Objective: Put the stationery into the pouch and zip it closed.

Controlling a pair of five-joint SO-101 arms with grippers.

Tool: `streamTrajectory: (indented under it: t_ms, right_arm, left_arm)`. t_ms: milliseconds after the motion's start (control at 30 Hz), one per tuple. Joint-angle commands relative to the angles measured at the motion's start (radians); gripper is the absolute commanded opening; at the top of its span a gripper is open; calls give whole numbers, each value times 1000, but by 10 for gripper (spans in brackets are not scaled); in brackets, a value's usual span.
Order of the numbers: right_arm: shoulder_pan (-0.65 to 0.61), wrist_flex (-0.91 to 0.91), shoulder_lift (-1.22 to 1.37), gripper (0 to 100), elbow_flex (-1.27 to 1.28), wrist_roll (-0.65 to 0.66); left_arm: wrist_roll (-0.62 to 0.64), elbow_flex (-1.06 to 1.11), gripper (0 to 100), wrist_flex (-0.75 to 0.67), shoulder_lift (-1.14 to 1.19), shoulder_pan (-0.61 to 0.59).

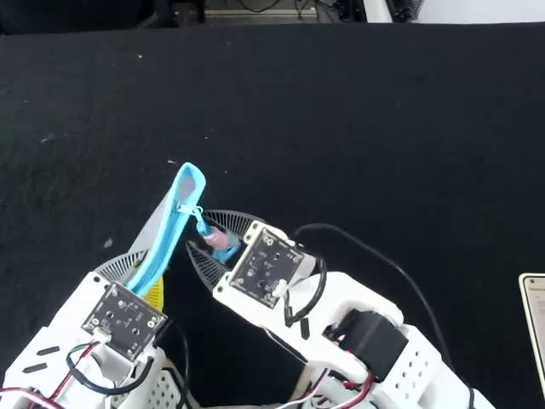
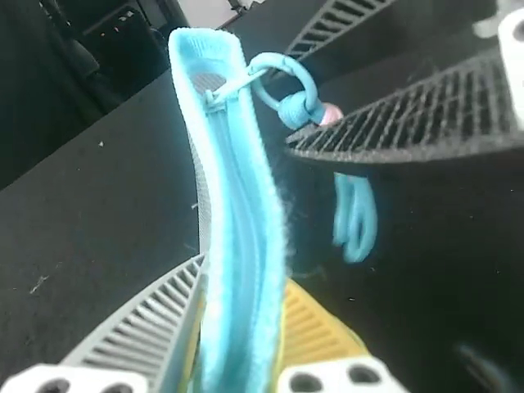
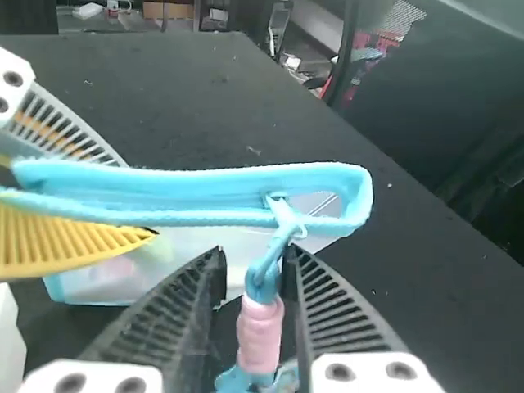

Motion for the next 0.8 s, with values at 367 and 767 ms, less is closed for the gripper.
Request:
streamTrajectory:
  t_ms: [367, 767]
  right_arm:
    - [11, -44, -24, 100, -16, -43]
    - [109, -69, -24, 11, -16, -41]
  left_arm:
    - [-3, 24, 29, 8, 3, 10]
    - [-3, 28, 29, 8, 3, 15]
